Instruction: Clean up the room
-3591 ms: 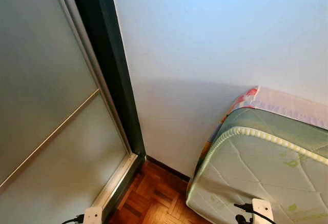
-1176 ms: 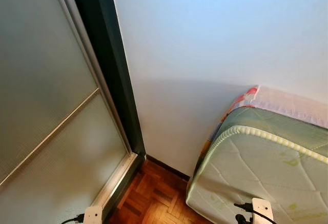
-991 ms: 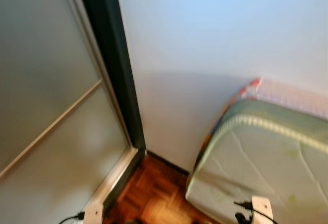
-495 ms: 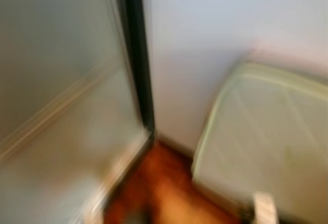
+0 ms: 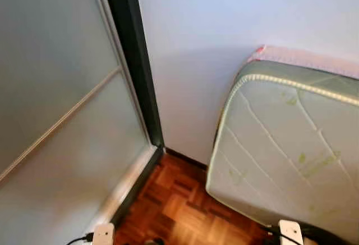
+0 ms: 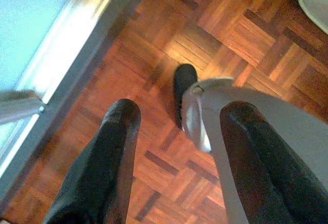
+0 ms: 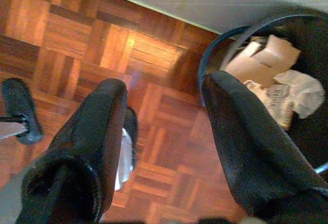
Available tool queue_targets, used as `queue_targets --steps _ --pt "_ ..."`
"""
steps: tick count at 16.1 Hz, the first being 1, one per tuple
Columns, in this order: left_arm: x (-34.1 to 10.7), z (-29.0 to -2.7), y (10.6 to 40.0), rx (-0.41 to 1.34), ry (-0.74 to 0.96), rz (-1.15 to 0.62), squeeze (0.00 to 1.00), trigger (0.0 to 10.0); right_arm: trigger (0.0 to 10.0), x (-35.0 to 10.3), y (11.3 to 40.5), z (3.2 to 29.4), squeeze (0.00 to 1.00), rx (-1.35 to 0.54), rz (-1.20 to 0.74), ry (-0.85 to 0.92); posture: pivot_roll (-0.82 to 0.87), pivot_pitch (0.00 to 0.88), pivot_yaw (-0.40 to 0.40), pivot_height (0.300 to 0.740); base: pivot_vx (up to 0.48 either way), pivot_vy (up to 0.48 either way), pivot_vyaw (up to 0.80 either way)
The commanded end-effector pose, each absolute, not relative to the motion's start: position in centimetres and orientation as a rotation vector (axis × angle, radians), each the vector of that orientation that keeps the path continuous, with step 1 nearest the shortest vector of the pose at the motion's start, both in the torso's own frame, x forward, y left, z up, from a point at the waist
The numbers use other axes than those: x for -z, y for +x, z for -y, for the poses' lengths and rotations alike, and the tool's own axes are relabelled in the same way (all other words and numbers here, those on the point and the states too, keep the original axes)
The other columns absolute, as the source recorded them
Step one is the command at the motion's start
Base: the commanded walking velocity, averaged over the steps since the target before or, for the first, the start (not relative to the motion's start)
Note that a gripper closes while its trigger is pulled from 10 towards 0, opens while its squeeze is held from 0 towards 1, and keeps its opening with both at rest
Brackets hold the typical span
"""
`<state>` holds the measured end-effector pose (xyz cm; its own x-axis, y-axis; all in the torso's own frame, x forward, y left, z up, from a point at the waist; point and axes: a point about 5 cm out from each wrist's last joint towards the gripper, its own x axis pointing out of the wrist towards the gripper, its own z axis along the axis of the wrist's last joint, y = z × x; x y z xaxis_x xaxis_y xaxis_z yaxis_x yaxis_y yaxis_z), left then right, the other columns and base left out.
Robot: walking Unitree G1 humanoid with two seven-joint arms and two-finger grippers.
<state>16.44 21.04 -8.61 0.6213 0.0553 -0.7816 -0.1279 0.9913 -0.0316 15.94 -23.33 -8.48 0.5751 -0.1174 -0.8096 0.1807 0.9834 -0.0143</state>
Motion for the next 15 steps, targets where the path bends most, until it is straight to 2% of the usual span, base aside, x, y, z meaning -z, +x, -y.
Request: queue_targets --steps 1,7,9,15 --pt "7.8 -21.22 18.87 -0.052 0.046 -0.969 0.0 10.0 10.0 6.01 21.86 21.79 0.0 0.175 -0.844 0.287 0.04 0.0 0.064 0.74 0.0 0.0 -0.74" --pt "7.89 -20.88 18.8 0.007 0.111 -0.98 0.0 10.0 10.0 6.04 21.83 21.74 0.0 0.171 -0.851 0.295 0.04 0.0 0.066 0.74 0.0 0.0 -0.76" --pt "7.93 -20.78 18.75 0.027 0.141 -0.981 0.0 10.0 10.0 6.04 21.84 21.73 0.0 0.175 -0.85 0.297 0.04 0.0 0.065 0.74 0.0 -0.48 -0.76" --pt "7.95 -20.8 18.7 0.038 0.155 -0.987 0.0 10.0 10.0 6.1 21.78 21.71 0.0 0.179 -0.857 0.297 0.04 0.0 0.071 0.74 0.0 0.0 -0.76"
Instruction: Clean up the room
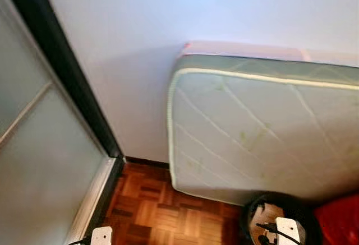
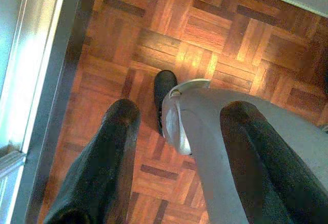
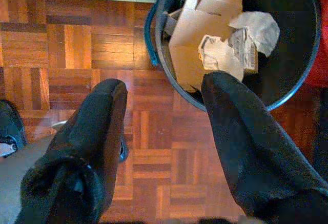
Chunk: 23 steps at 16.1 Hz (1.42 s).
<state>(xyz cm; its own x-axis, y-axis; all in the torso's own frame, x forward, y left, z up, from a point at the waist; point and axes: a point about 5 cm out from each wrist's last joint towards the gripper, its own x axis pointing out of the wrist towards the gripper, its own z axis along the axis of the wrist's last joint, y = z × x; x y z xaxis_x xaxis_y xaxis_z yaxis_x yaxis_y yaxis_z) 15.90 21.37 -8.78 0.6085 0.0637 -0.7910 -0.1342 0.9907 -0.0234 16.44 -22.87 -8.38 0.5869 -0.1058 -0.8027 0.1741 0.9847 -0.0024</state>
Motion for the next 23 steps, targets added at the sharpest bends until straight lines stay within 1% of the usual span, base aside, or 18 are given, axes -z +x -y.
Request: queue_targets --steps 1,2,4,10,21,23 --pt "7.98 -20.72 18.67 0.059 0.178 -0.989 0.0 10.0 10.0 6.09 21.78 21.7 0.0 0.18 -0.856 0.299 0.04 0.0 0.071 0.74 0.0 -0.48 -0.76" --pt "8.0 -20.64 18.64 0.074 0.19 -0.992 0.0 10.0 10.0 6.09 21.79 21.68 0.0 0.181 -0.855 0.303 0.04 0.0 0.071 0.74 0.0 -0.48 -0.76" --pt "8.04 -20.7 18.55 0.037 0.143 -0.99 0.0 10.0 10.0 6.1 21.78 21.67 0.0 0.18 -0.856 0.305 0.04 0.0 0.071 0.74 0.0 0.0 -0.76" --pt "8.0 -20.41 18.67 0.058 0.111 -0.977 0.0 10.0 10.0 6.08 21.82 21.56 0.0 0.169 -0.848 0.317 0.04 0.0 0.068 0.74 0.0 0.0 -0.76" --pt "7.91 -20.37 18.81 0.081 0.139 -0.97 0.0 10.0 10.0 6.02 21.89 21.6 0.0 0.176 -0.839 0.316 0.03 0.0 0.068 0.74 0.0 0.0 -0.76" --pt "7.94 -20.43 18.73 0.083 0.143 -0.973 0.0 10.0 10.0 6.09 21.81 21.51 0.0 0.174 -0.841 0.317 0.02 0.0 0.079 0.74 0.0 -0.3 -0.76"
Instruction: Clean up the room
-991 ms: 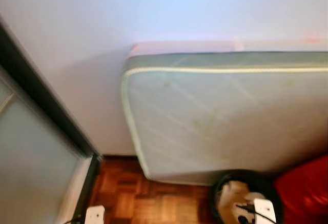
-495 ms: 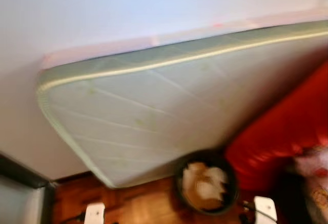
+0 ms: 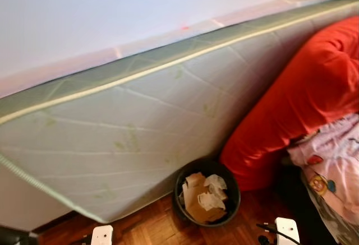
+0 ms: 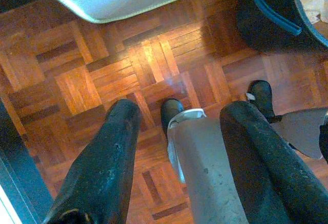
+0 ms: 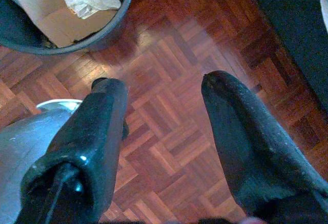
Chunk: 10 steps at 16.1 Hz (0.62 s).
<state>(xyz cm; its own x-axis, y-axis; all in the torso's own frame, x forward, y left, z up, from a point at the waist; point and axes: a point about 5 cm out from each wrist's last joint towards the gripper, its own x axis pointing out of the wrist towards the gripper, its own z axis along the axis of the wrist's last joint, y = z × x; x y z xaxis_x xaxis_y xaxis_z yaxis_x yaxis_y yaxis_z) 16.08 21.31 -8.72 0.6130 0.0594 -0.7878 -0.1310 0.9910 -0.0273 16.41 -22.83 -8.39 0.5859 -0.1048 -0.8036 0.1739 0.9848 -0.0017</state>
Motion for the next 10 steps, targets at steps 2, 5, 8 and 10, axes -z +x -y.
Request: queue_targets --steps 2,5,8,10 --pt "7.97 -20.46 18.67 0.077 0.135 -0.975 0.0 10.0 10.0 6.12 21.78 21.46 0.0 0.174 -0.843 0.321 0.02 0.0 0.079 0.74 0.0 -0.157 -0.76" --pt "7.92 -20.54 18.76 0.087 0.168 -0.975 0.0 10.0 10.0 6.11 21.81 21.43 0.0 0.177 -0.843 0.324 0.03 0.0 0.08 0.74 0.0 0.0 -0.76" --pt "7.91 -20.54 18.77 0.075 0.159 -0.972 0.0 10.0 10.0 6.08 21.85 21.48 0.0 0.181 -0.839 0.325 0.03 0.0 0.075 0.74 0.0 -0.48 -0.76" --pt "7.93 -20.49 18.76 0.078 0.157 -0.973 0.0 10.0 10.0 6.07 21.83 21.52 0.0 0.18 -0.838 0.323 0.03 0.0 0.075 0.74 0.0 -0.48 -0.76"
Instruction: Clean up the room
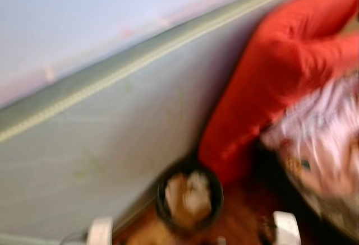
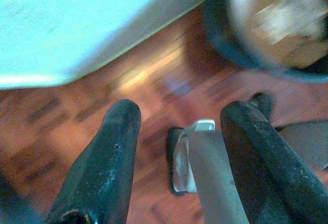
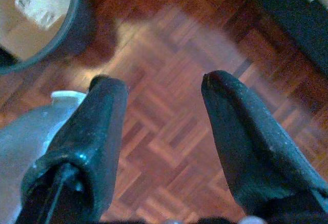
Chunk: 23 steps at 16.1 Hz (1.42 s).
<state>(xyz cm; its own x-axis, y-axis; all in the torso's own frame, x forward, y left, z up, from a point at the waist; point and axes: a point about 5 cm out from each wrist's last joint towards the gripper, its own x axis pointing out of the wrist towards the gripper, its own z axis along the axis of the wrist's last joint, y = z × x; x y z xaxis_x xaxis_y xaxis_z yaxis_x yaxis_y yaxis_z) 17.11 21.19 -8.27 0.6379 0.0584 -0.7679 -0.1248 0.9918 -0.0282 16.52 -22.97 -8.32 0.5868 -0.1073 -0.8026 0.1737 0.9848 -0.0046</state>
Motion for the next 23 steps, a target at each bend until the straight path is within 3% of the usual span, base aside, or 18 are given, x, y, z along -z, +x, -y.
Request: queue_targets --steps 1,15,23 --pt "7.93 -20.48 18.76 0.079 0.158 -0.974 0.0 10.0 10.0 6.06 21.85 21.51 0.0 0.19 -0.83 0.34 0.03 0.0 0.074 0.74 0.0 -0.48 -0.75" --pt "7.92 -20.49 18.78 0.083 0.158 -0.973 0.0 10.0 10.0 5.96 21.96 21.5 0.0 0.206 -0.803 0.36 0.03 0.0 0.076 0.74 0.0 -0.48 0.0" --pt "7.94 -20.58 18.73 0.066 0.155 -0.977 0.0 10.0 10.0 6.01 21.91 21.59 0.0 0.202 -0.823 0.328 0.03 0.0 0.076 0.74 0.0 -0.039 -0.64"
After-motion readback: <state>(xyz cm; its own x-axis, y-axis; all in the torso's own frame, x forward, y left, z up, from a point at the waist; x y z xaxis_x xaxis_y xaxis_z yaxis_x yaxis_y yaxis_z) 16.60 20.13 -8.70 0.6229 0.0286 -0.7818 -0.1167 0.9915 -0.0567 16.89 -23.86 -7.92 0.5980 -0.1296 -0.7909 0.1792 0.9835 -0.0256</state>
